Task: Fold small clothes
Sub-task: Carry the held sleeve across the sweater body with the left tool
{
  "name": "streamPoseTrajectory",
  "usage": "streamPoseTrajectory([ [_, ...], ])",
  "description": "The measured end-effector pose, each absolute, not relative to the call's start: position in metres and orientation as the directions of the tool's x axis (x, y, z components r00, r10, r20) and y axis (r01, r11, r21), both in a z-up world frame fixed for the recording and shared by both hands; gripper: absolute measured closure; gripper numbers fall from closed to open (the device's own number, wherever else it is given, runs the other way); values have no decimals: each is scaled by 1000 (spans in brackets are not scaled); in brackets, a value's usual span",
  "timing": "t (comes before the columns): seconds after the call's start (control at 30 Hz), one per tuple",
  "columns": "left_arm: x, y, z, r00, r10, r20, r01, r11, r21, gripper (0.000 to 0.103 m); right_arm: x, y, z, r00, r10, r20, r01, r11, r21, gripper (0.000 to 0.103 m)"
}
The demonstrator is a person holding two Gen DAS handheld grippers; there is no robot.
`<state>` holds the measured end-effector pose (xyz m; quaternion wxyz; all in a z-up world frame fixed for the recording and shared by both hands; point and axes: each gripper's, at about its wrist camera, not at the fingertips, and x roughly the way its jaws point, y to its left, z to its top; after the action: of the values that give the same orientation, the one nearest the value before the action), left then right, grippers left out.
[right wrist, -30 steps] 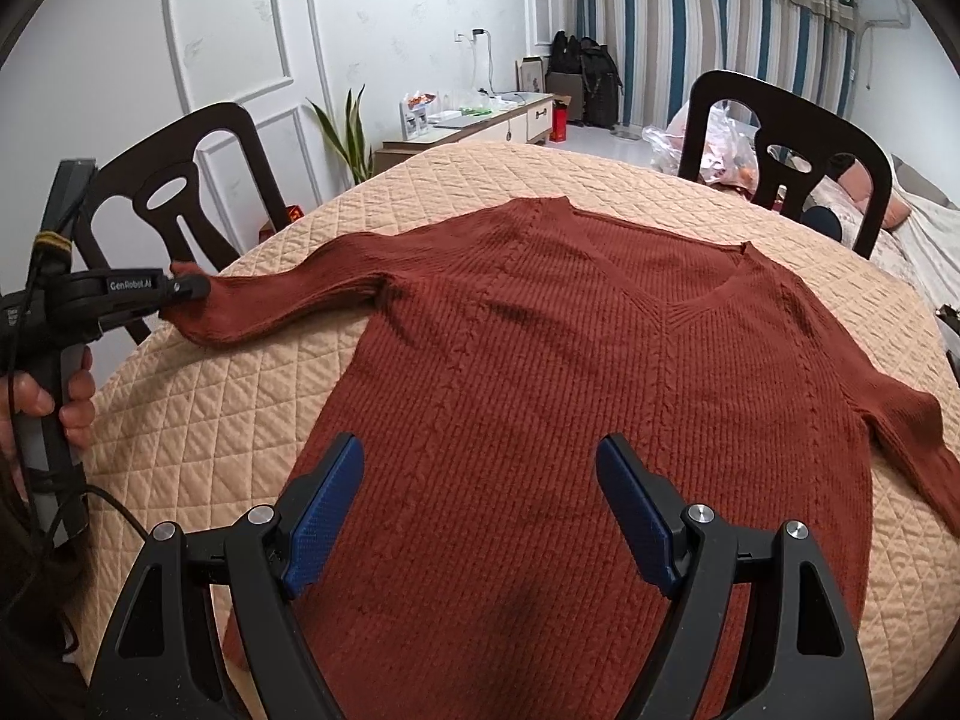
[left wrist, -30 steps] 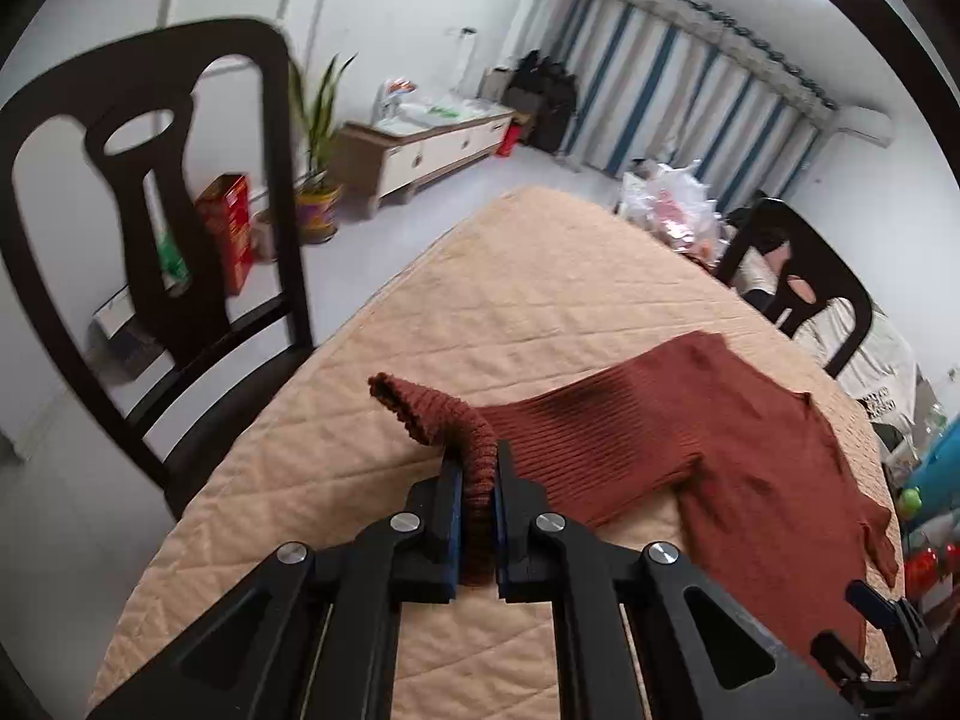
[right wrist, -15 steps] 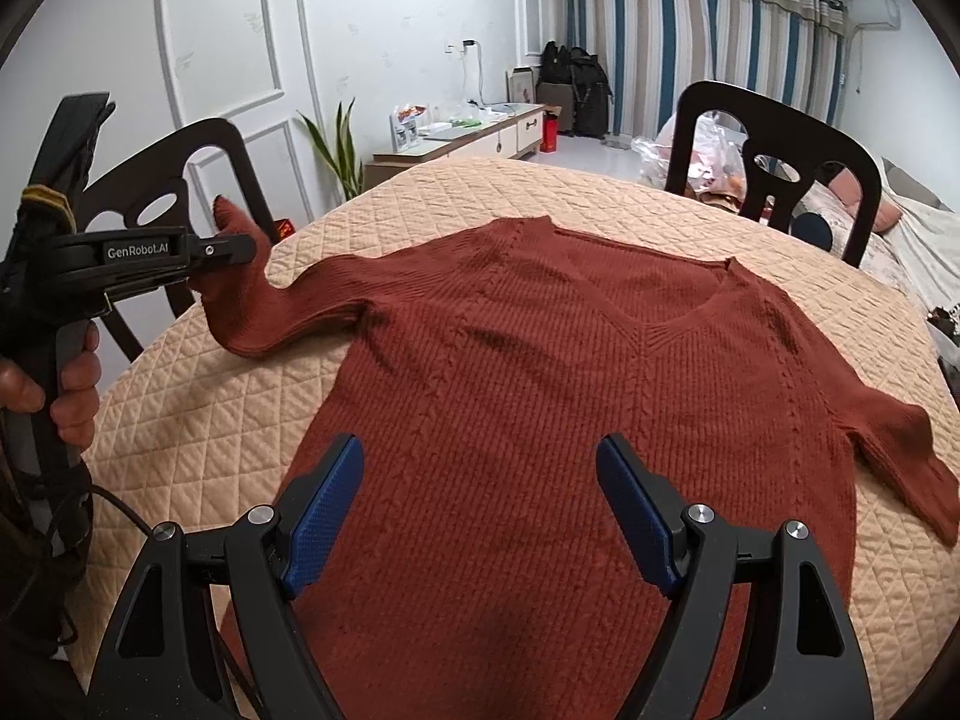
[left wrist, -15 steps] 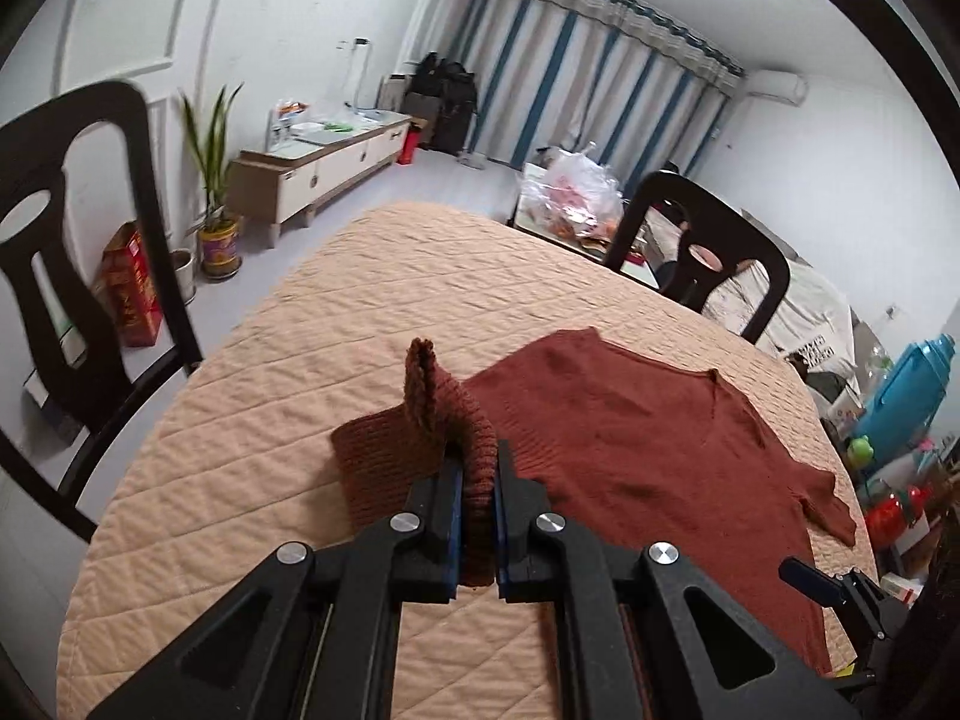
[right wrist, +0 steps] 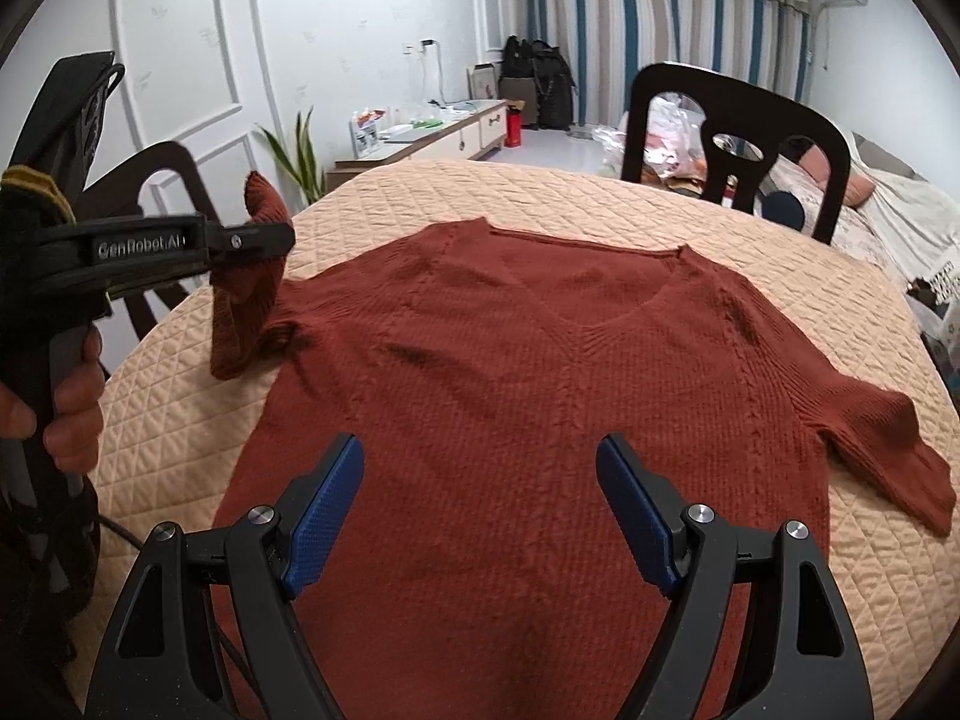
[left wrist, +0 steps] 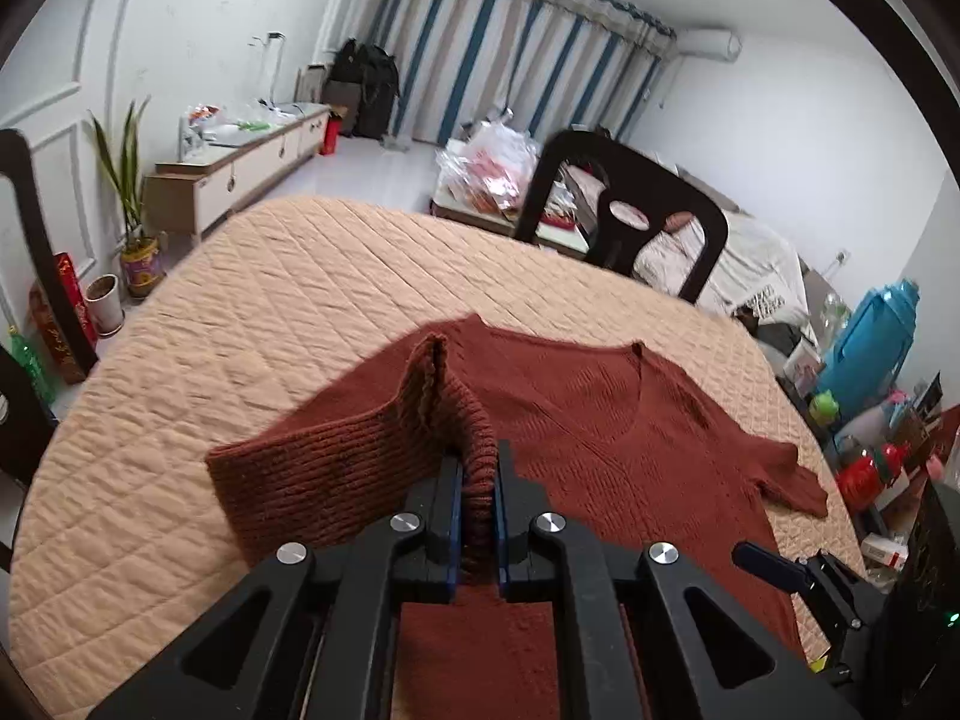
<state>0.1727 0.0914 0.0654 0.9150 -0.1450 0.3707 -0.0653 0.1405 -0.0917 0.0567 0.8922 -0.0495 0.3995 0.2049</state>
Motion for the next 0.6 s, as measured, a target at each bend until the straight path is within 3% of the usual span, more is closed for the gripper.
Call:
streamPoseTrajectory([
  [0.23,193,62,51,658,-268,-703,74,953,-295,93,157,-106,49,572,314,-758,-360,926,112,23],
  [0.47,202,63,41,616,-324,-718,83,933,-350,87,168,-116,43,533,320,-783,-336,930,151,23],
  [0.5,202,64,41,616,-323,-718,85,934,-348,86,170,-117,42,526,320,-788,-333,930,156,23],
  [0.57,202,68,43,614,-335,-715,90,929,-358,71,172,-117,41,516,322,-794,-332,929,162,23],
  [0.6,203,67,44,613,-344,-711,93,925,-367,70,173,-117,41,507,329,-796,-334,927,170,23],
])
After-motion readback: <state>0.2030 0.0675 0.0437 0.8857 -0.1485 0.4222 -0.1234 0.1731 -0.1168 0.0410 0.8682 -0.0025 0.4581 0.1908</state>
